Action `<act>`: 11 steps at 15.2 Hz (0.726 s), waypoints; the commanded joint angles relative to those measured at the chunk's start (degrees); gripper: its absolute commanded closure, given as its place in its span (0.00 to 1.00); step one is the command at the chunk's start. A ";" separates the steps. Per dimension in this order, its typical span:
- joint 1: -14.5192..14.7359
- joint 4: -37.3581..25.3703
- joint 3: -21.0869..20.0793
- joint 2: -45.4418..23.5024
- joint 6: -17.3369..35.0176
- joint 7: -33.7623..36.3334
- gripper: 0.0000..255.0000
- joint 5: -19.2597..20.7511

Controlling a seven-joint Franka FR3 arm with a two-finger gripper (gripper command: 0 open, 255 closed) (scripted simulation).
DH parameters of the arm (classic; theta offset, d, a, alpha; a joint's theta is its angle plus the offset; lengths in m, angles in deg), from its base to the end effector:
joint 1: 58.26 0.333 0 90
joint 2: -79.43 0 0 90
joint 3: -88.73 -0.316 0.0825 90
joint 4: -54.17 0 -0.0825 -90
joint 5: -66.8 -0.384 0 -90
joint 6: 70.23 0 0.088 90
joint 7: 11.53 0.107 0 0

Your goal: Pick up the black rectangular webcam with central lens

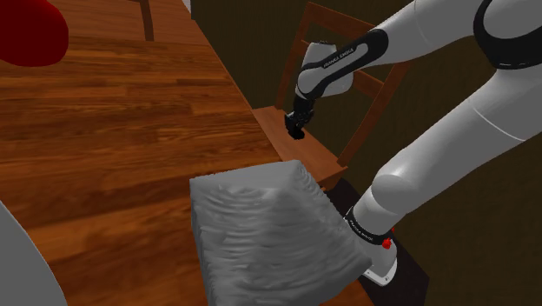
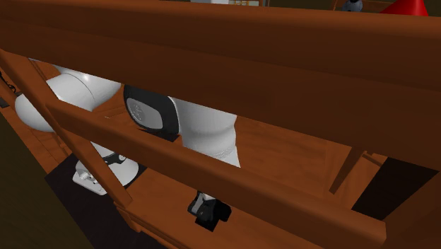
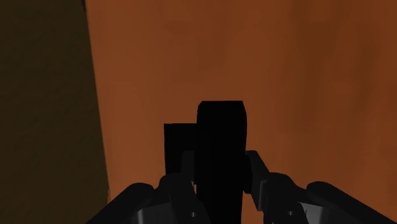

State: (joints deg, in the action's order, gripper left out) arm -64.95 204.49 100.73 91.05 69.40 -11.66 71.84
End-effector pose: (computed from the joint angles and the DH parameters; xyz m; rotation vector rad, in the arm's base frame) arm 0.4007 -0.1332 0.3177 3.0991 -0.3947 0.0166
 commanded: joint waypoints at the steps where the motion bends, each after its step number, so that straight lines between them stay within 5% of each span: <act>1: 0.09 0.13 -0.12 0.01 -0.84 0.07 1.00 0.00; 11: -0.09 -3.12 -0.71 5.97 -10.01 0.55 1.00 0.58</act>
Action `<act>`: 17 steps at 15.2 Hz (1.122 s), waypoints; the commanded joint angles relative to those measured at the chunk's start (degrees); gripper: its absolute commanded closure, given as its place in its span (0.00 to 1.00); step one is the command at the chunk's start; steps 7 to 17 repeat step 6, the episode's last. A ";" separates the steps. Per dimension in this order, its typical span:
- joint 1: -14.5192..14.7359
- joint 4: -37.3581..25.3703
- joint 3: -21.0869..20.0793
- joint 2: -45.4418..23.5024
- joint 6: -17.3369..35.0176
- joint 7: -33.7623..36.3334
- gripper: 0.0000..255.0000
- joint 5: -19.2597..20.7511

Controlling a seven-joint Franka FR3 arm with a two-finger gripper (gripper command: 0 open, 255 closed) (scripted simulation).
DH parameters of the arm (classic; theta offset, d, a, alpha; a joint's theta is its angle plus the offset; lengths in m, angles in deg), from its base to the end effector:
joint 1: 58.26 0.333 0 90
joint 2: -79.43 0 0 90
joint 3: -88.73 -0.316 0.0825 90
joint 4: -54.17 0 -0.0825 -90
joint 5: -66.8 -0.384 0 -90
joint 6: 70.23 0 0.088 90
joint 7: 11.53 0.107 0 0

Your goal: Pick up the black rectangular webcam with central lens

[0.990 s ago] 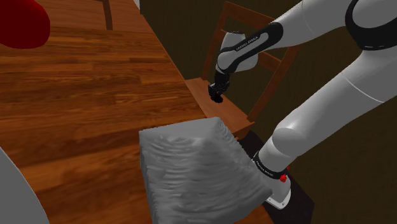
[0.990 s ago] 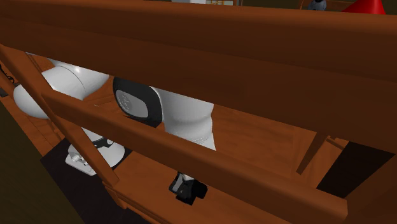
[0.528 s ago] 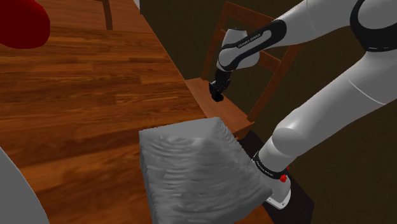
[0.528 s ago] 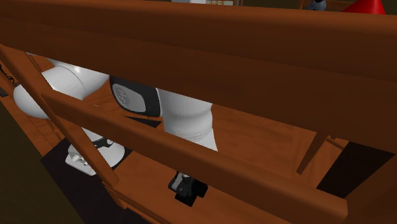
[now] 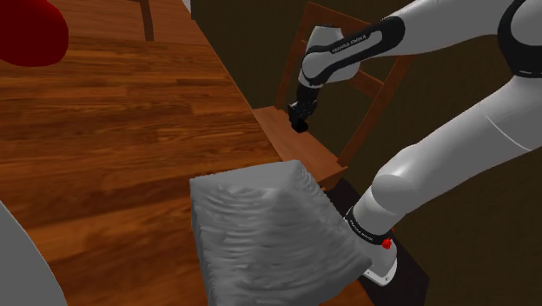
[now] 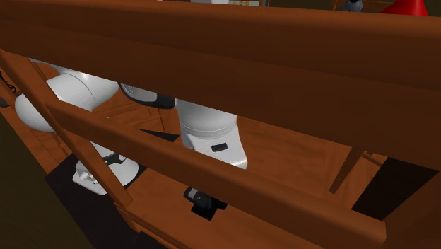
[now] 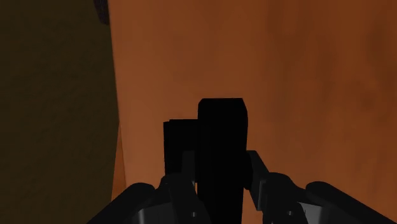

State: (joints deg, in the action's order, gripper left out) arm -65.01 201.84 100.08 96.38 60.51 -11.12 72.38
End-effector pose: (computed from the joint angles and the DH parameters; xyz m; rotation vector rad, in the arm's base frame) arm 0.3990 -0.1309 0.3620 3.1015 -0.3910 -0.0089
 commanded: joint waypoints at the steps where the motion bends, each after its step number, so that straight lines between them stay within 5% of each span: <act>1: -0.04 -0.86 -0.13 1.14 -2.02 0.04 1.00 0.07; 17: -0.06 -2.19 -0.33 2.61 -4.81 0.10 1.00 0.11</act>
